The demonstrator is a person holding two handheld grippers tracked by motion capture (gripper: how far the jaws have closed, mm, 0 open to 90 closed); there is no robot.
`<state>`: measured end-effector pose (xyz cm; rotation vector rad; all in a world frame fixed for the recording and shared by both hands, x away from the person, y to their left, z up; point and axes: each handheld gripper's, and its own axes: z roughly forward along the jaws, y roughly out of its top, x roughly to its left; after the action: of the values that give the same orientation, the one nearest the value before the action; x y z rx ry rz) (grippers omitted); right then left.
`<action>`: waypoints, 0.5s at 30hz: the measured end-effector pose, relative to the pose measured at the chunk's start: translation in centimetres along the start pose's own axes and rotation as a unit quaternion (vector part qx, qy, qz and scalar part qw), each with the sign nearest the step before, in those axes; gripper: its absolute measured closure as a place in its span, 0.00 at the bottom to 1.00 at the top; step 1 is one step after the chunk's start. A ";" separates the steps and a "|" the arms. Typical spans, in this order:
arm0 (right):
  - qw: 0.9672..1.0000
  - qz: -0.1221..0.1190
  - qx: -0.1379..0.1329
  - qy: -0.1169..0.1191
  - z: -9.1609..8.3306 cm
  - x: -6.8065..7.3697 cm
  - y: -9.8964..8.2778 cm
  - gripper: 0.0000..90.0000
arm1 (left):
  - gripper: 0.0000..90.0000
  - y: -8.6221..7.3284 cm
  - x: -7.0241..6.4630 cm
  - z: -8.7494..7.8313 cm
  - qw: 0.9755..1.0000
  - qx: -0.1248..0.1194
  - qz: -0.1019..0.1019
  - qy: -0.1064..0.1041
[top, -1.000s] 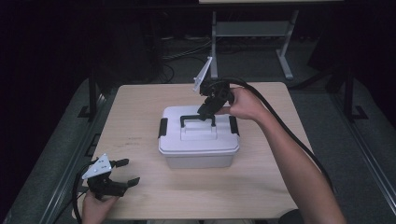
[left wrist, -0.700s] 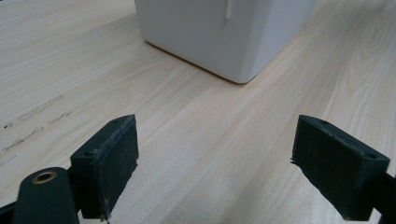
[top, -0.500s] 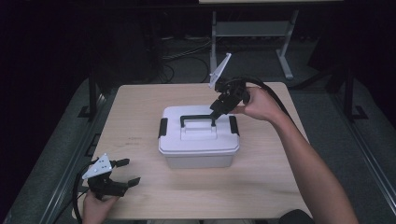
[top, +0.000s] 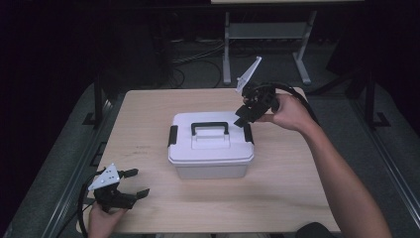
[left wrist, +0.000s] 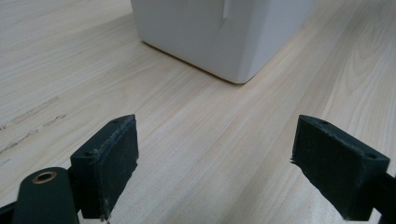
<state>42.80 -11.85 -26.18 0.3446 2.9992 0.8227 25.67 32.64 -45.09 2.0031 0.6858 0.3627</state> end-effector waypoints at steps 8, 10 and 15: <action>1.000 0.011 -0.004 -0.005 -0.4 -0.2 -1.3 0.59 | 0.15 0.0 0.1 0.0 1.000 0.001 0.001 0.001; 1.000 0.016 -0.003 -0.005 -0.5 -0.2 -1.6 0.58 | 0.15 0.0 0.1 0.0 1.000 0.001 0.001 0.001; 1.000 0.018 -0.003 -0.009 -0.7 -0.2 -2.2 0.57 | 0.15 -0.1 0.0 -0.1 1.000 0.003 0.000 0.001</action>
<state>42.48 -14.11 -26.74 0.4045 2.9815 0.8264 25.63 32.72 -45.11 2.0079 0.6888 0.3637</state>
